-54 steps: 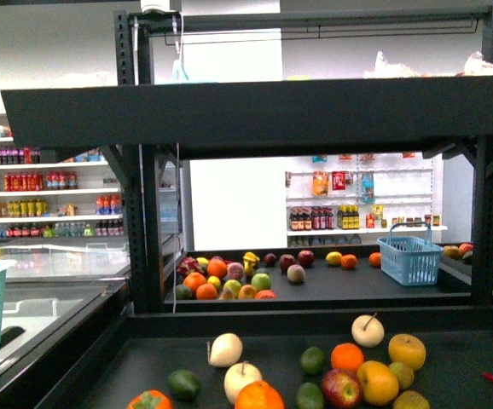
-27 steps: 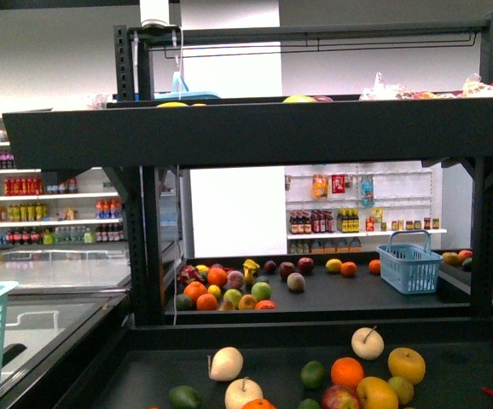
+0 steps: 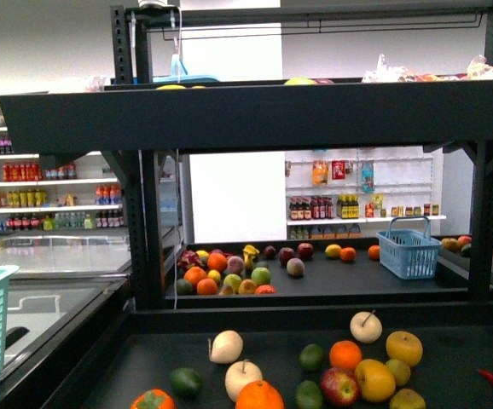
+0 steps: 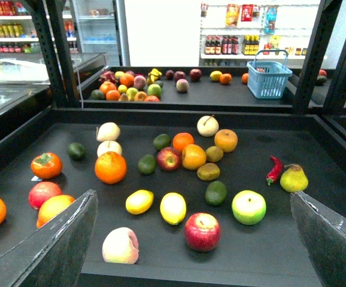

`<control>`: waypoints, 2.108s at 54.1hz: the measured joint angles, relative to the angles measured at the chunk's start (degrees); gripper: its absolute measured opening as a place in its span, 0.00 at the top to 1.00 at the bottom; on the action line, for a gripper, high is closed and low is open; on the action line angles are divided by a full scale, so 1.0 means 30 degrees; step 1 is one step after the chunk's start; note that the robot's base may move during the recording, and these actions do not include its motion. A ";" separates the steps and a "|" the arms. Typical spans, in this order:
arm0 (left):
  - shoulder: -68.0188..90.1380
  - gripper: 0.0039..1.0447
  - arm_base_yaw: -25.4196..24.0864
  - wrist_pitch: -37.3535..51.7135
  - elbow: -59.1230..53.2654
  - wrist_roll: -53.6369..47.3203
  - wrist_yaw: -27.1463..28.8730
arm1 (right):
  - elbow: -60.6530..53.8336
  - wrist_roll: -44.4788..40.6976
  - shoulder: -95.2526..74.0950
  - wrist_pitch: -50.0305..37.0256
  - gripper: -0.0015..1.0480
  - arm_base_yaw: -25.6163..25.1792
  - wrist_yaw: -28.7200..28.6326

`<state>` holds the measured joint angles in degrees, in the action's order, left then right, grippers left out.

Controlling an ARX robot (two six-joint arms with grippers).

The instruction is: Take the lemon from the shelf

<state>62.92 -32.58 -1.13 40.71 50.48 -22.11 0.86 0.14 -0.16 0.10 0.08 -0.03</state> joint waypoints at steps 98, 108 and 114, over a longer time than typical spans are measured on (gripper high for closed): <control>1.6109 0.80 0.4495 0.0415 1.6925 0.0947 0.2324 | 0.0000 0.0000 0.0000 0.0000 0.07 0.0000 0.0000; 1.3901 0.80 0.5727 -0.0073 1.5293 -0.0481 0.1333 | 0.0000 0.0000 0.0000 0.0000 0.07 0.0000 0.0000; 1.2866 0.81 0.6717 -0.0393 1.4615 -0.0663 0.0627 | 0.0000 0.0000 0.0000 0.0000 0.07 0.0000 0.0000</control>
<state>101.51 -12.43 -2.31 84.55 48.49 -20.23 0.86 0.14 -0.16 0.10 0.08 -0.03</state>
